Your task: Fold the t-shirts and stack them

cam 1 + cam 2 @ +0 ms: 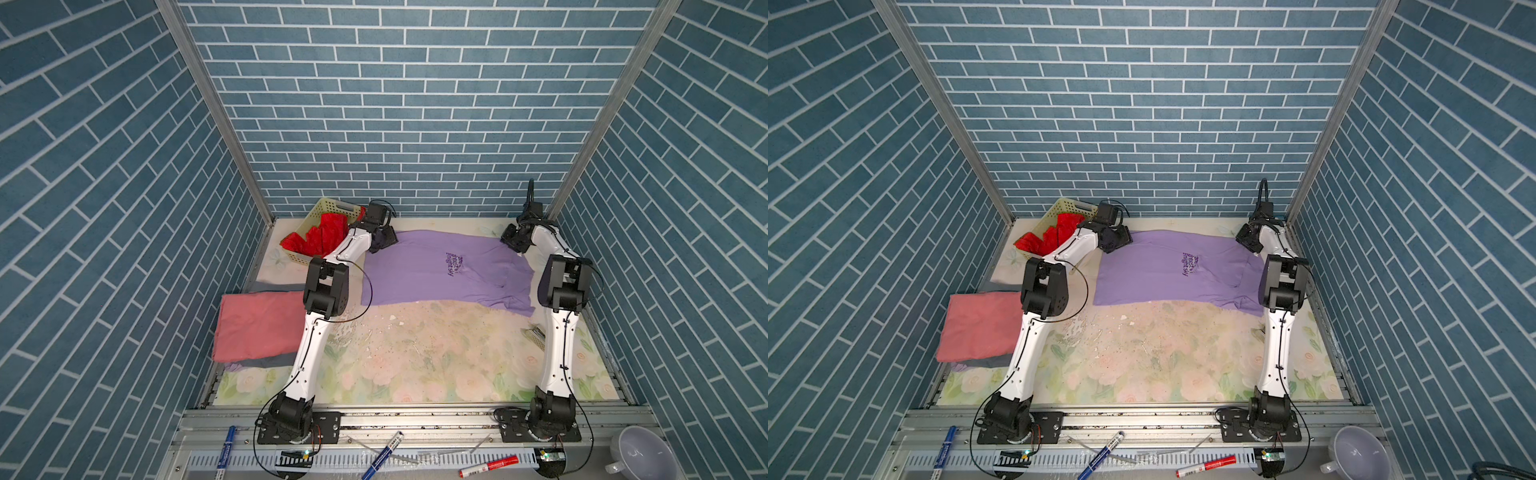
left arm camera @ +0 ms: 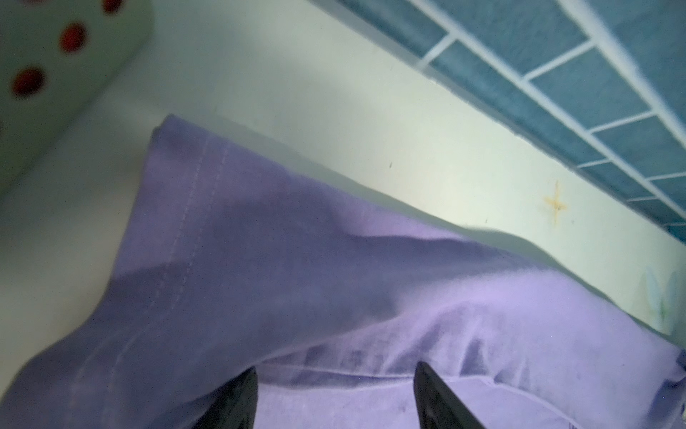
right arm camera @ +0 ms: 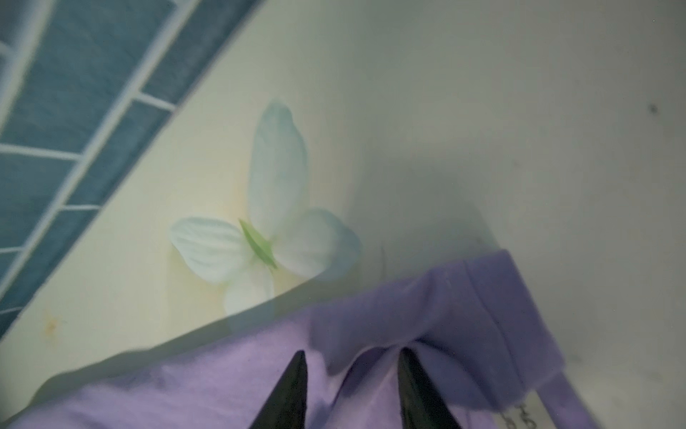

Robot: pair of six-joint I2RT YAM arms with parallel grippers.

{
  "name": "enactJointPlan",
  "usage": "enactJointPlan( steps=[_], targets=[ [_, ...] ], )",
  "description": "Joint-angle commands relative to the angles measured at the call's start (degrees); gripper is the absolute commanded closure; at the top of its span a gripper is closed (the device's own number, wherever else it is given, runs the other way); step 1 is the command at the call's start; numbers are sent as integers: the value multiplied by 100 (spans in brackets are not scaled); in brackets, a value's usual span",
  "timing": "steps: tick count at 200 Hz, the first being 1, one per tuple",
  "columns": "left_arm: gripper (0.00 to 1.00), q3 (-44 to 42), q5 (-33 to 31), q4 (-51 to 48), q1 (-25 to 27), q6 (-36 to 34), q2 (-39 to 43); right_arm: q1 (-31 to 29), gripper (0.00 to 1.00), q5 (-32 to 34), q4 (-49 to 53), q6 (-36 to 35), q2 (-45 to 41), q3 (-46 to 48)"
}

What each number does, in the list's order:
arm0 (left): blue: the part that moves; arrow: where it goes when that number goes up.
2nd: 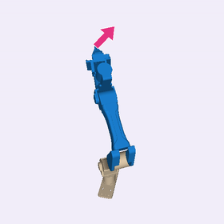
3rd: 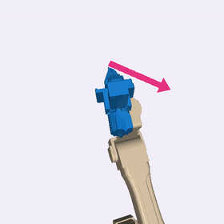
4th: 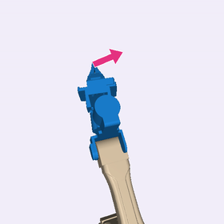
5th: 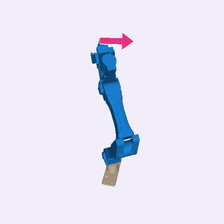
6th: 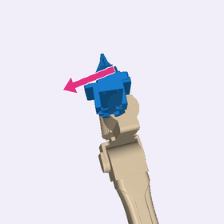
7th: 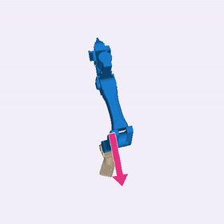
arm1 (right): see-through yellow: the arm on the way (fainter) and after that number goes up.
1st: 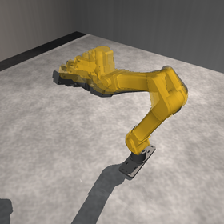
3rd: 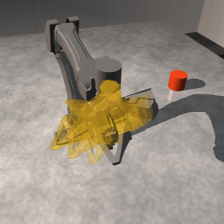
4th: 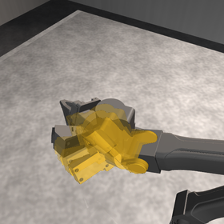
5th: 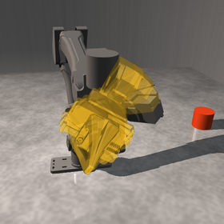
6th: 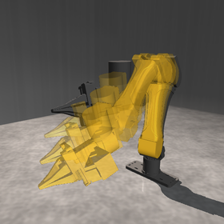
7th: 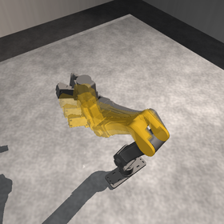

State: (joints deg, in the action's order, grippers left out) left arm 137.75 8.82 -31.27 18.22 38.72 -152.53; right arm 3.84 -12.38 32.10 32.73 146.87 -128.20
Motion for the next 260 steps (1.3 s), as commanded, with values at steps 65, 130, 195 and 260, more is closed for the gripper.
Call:
enactJointPlan(
  steps=[65, 130, 195, 260],
  targets=[
    [32, -1300, 318, 1086, 2, -17, 1281, 3, 53, -388, -1002, -121, -1754, 1937],
    [32, -4320, -114, 542, 103, -200, 3477, -88, 49, 310, 479, 713, -4398, 4913],
    [32, -5270, -274, -697, 118, -508, 3993, -548, 41, -12, 189, 1593, -5193, 6446],
    [33, -5714, -365, -610, 112, -444, 3853, -740, 42, 272, -883, 2287, -5083, 7045]
  ],
)
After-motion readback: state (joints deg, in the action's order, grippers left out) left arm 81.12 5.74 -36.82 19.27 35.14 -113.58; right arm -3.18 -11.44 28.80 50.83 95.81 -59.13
